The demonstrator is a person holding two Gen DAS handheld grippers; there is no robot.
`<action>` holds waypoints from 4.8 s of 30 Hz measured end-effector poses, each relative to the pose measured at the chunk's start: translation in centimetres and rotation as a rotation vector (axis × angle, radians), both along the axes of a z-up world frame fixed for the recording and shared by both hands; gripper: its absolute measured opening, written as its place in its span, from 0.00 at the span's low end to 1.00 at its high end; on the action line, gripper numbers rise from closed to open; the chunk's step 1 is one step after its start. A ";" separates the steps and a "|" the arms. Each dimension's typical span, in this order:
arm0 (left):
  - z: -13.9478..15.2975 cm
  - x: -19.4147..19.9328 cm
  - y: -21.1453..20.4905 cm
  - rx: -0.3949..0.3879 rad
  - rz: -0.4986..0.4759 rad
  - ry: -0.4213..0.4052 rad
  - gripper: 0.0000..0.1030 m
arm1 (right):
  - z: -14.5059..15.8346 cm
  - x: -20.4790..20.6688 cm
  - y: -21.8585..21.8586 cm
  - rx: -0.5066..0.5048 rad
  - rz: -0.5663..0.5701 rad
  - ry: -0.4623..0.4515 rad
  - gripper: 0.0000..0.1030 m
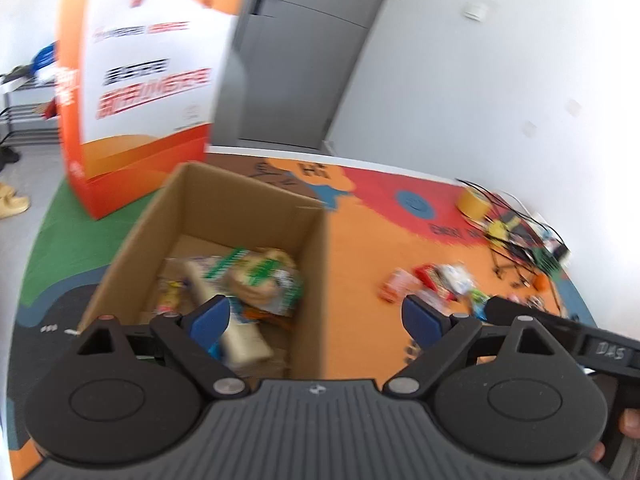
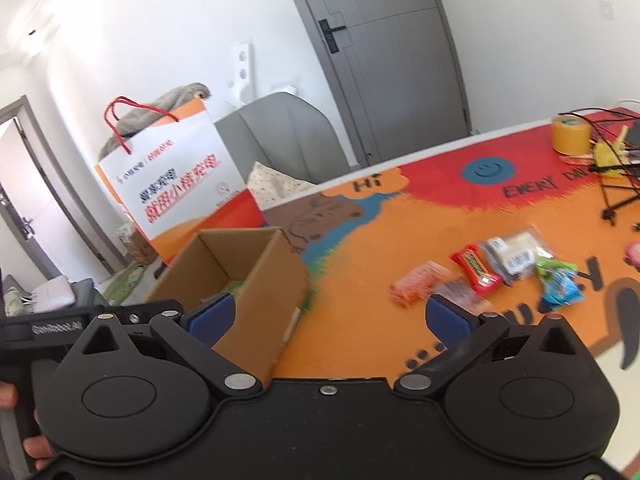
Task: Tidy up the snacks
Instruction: 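Open both grippers over the box and move both tools back over the table, then grasp a small green candy with the right gripper while the left grasps a pink jelly pack, then carry both snacks into the cardboard box and open both grippers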
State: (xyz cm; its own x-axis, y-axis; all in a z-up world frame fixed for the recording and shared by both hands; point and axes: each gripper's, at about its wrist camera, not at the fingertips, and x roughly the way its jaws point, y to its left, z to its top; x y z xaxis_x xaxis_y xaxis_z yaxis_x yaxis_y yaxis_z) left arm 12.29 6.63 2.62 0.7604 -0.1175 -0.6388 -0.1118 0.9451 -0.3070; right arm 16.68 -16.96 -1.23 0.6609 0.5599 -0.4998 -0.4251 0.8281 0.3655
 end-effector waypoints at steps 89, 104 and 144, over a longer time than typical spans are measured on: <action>-11.1 16.8 -17.3 0.049 -0.128 0.166 0.41 | -11.4 5.0 -12.3 0.116 -0.317 0.160 0.23; -7.5 12.1 -14.9 0.022 -0.138 0.097 0.33 | -9.6 3.9 -11.4 0.138 -0.330 0.108 0.23; 2.7 0.9 2.6 0.092 0.085 -0.064 0.33 | 1.3 0.7 6.3 0.106 -0.017 -0.057 0.23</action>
State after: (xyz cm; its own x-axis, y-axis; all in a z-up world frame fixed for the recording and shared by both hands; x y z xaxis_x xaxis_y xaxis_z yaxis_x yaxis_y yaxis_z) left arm 13.21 9.27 5.29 0.8047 0.0059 -0.5936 -0.1752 0.9577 -0.2281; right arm 17.40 -10.63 0.05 0.6967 0.5957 -0.3998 -0.4336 0.7936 0.4269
